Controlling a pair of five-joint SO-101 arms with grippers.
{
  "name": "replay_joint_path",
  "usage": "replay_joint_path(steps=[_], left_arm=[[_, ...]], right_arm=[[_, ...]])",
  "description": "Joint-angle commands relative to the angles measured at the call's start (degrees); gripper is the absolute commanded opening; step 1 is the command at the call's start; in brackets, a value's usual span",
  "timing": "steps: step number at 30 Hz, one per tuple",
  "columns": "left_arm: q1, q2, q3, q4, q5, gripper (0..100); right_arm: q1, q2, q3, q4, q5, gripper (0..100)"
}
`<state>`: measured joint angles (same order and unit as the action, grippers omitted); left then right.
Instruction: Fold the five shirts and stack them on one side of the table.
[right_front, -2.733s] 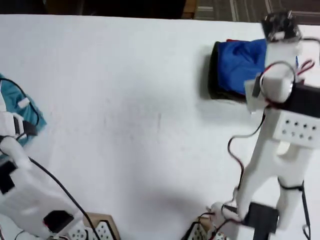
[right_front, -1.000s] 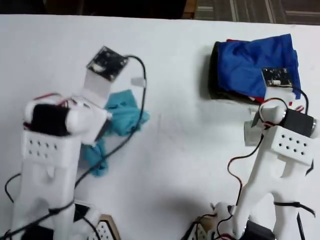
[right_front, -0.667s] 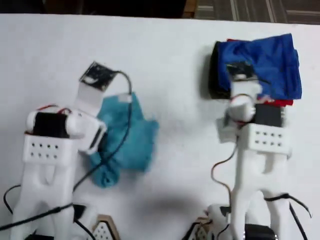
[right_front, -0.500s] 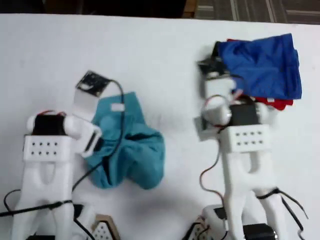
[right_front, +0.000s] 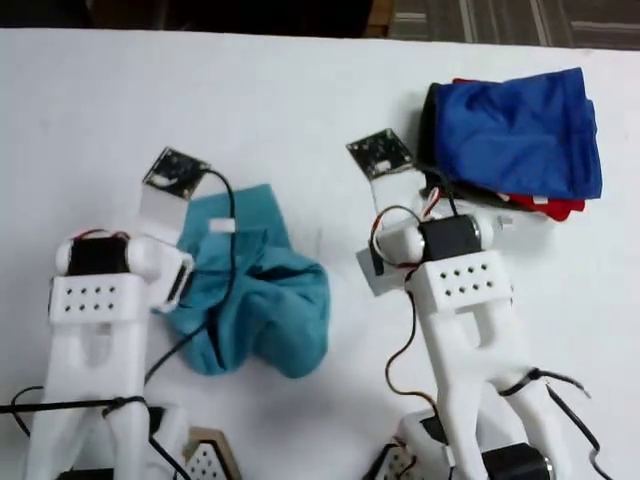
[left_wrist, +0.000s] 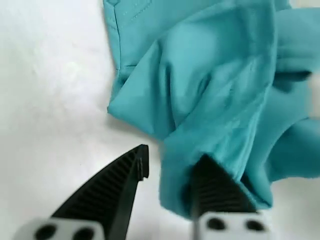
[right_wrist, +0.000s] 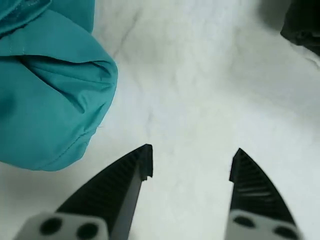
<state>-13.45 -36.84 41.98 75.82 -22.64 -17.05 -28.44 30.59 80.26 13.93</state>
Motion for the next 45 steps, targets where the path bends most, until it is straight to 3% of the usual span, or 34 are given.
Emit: replay_joint_path(steps=[1, 9, 14, 16, 19, 24, 34, 37, 43, 45], left_arm=[[-7.7, -1.5, -2.0, -1.3, -0.2, 3], [-36.7, -1.2, -9.5, -6.2, -0.5, 3], [-46.0, -1.1, -7.4, -7.7, -2.5, 3], [-46.9, -1.1, -4.9, -8.1, -6.0, 3], [-47.1, -1.1, -0.2, -10.6, -9.0, 3], [-49.1, -1.1, 2.5, -14.8, -9.5, 3], [-49.3, -1.1, 0.4, -14.5, -9.5, 5], [-49.2, -1.1, -1.0, -14.5, -9.5, 11], [-48.7, -1.1, -5.8, -12.8, -9.4, 15], [-46.8, -1.0, -6.9, -10.5, -9.5, 15]], right_arm=[[0.4, -1.5, 2.8, -3.9, -0.2, 24.8], [-7.8, -1.5, 4.2, -10.9, -0.4, 24.8], [-17.0, -1.4, 4.1, -14.6, -0.6, 31.8], [-19.4, 0.2, 4.1, -16.6, -0.6, 37.2], [-21.3, 4.8, 4.1, -20.4, -0.6, 36.8], [-24.7, 14.5, 0.0, -24.0, -0.7, 36.5], [-26.2, 37.9, -17.2, -22.9, -0.7, 35.0], [-26.2, 43.6, -21.4, -20.6, -0.7, 28.4], [-25.9, 50.6, -28.7, -14.3, -0.7, 2.9], [-25.7, 51.3, -30.2, -12.7, -0.7, 2.6]])
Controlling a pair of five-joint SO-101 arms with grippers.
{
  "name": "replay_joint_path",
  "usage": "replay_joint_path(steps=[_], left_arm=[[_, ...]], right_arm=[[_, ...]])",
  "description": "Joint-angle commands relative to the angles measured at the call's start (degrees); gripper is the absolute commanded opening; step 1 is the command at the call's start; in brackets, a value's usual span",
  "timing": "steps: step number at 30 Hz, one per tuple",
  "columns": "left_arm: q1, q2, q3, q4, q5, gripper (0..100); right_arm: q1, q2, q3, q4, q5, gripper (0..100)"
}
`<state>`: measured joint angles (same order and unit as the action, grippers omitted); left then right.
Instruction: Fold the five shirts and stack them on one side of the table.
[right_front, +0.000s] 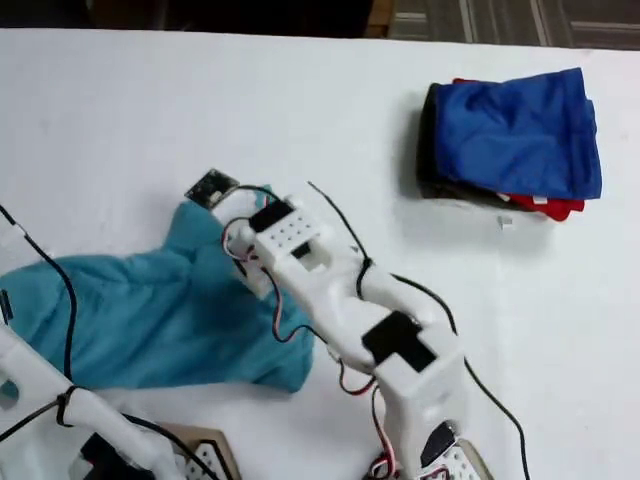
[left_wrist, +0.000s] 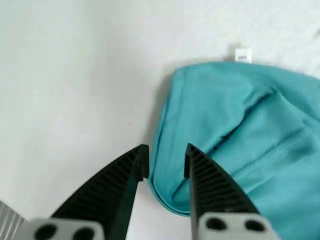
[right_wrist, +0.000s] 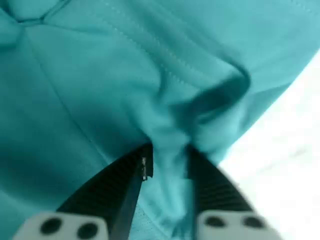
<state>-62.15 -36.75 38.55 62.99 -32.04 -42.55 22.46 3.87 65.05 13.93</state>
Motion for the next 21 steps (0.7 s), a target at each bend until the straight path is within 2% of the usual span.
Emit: replay_joint_path(steps=[1, 5, 10, 17, 21], left_arm=[[3.2, -1.1, -3.3, 3.3, -0.1, 15], [9.3, 0.8, -1.4, 4.3, -0.1, 15], [14.8, 8.2, -0.2, 3.5, 0.1, 15], [15.4, 18.4, -8.1, 3.6, 0.4, 15], [15.2, 23.4, -13.1, 3.6, 0.4, 15]], right_arm=[[0.2, 0.4, -4.0, 3.2, -0.6, 3.3], [2.9, 0.3, -8.4, 6.7, -0.3, 1.9], [9.6, 0.3, -16.6, 13.6, -0.2, 1.9], [19.9, 0.3, -29.9, 22.8, -0.1, 1.9], [22.1, 0.3, -36.0, 27.1, 0.0, 1.9]])
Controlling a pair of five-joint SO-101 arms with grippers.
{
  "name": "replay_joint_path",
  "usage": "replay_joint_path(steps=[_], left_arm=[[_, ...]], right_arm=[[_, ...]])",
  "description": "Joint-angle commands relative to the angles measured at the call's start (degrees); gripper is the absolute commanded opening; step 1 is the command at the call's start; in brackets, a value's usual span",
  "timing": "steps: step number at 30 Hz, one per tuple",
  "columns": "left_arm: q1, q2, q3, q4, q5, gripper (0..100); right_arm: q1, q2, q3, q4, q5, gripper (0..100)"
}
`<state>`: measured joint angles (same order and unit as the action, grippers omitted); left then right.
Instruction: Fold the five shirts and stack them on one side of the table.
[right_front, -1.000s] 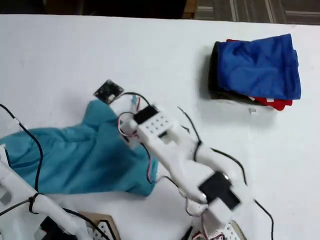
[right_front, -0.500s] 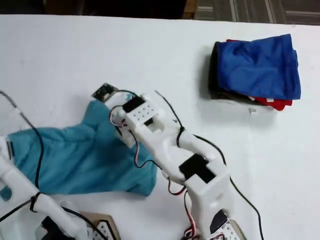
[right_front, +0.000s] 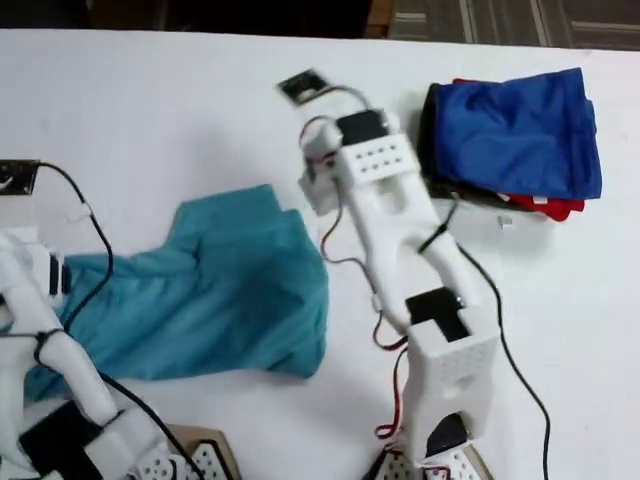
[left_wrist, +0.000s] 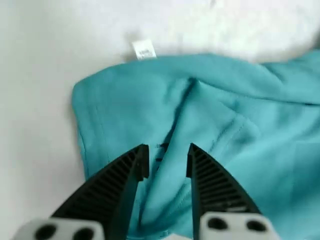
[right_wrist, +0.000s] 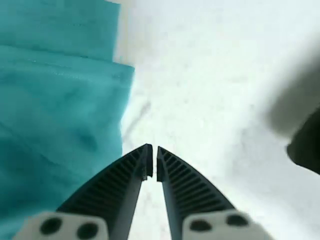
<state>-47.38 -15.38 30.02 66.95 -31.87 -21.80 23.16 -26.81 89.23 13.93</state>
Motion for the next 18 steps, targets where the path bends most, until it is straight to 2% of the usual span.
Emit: replay_joint_path(steps=[1, 6, 10, 13, 18], left_arm=[[0.4, 3.3, -5.4, -0.4, 0.2, 15], [-0.2, 11.0, -10.2, -0.4, 0.4, 15], [-3.7, 17.7, -16.4, -1.3, 5.1, 15], [-5.5, 23.6, -21.3, -1.1, 5.8, 15], [-8.2, 31.0, -28.0, 2.3, 5.9, 15]], right_arm=[[0.9, -0.3, -6.1, 3.8, 0.0, 1.9], [-5.4, 0.3, -6.6, 4.4, -0.1, 3.4], [-8.7, 0.7, -6.3, -0.8, -0.6, 15.9], [-9.6, 3.4, -6.5, -5.6, -0.6, 24.7], [-11.5, 9.3, -6.9, -10.1, -0.7, 26.2]])
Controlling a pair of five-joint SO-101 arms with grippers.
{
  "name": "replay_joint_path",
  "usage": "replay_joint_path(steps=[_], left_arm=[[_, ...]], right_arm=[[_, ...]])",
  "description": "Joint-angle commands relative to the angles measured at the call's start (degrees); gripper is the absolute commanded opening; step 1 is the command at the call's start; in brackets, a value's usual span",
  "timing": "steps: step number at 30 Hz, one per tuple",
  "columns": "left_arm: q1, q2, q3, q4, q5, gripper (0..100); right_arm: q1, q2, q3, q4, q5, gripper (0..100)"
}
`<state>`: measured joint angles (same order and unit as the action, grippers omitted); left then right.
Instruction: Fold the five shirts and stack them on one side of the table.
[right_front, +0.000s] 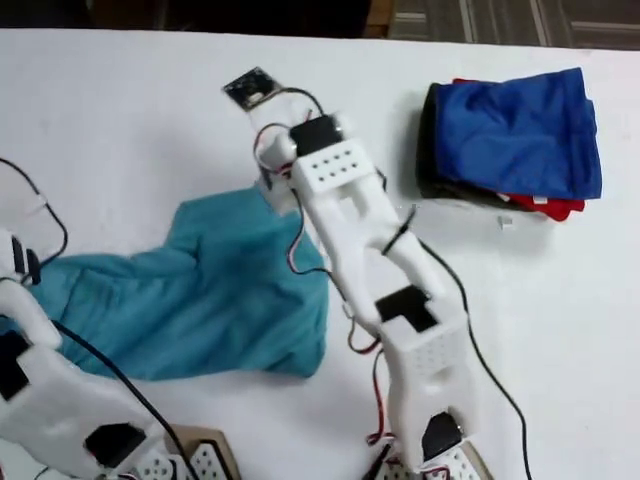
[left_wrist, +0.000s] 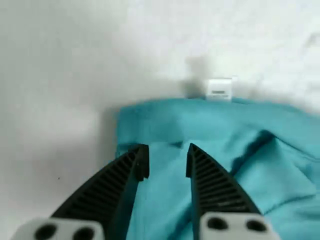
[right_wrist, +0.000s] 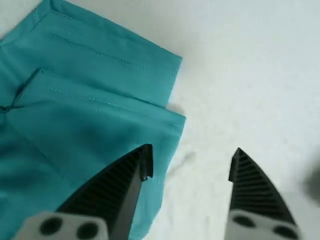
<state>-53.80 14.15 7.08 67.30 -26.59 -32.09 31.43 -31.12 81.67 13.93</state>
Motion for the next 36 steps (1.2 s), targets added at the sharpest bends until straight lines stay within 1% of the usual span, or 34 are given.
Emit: replay_joint_path(steps=[1, 8, 17, 21, 27, 34, 36], left_arm=[[-2.2, 2.4, -6.3, 2.5, 0.6, 15], [-4.1, 6.8, -12.7, 2.5, 0.4, 15], [-4.0, 19.5, -21.6, 2.9, 0.6, 15], [-3.7, 22.9, -24.5, 3.4, 0.6, 15], [-1.0, 25.2, -26.0, 7.5, 0.4, 15], [1.5, 26.2, -26.0, 11.7, 0.2, 15], [1.8, 26.2, -26.0, 12.0, 0.2, 12]], right_arm=[[-1.5, 1.8, -2.5, -3.4, -0.7, 26.2], [-4.0, 5.8, -2.5, -7.8, -0.7, 26.2], [-5.1, 11.0, -4.0, -10.9, -0.6, 26.2], [-4.8, 14.8, -7.8, -10.6, -0.6, 26.2], [-5.1, 20.7, -13.4, -10.3, -0.6, 26.2], [-5.1, 26.4, -21.7, -5.1, -0.2, 26.2], [-5.1, 28.2, -24.2, -4.4, -0.1, 25.5]])
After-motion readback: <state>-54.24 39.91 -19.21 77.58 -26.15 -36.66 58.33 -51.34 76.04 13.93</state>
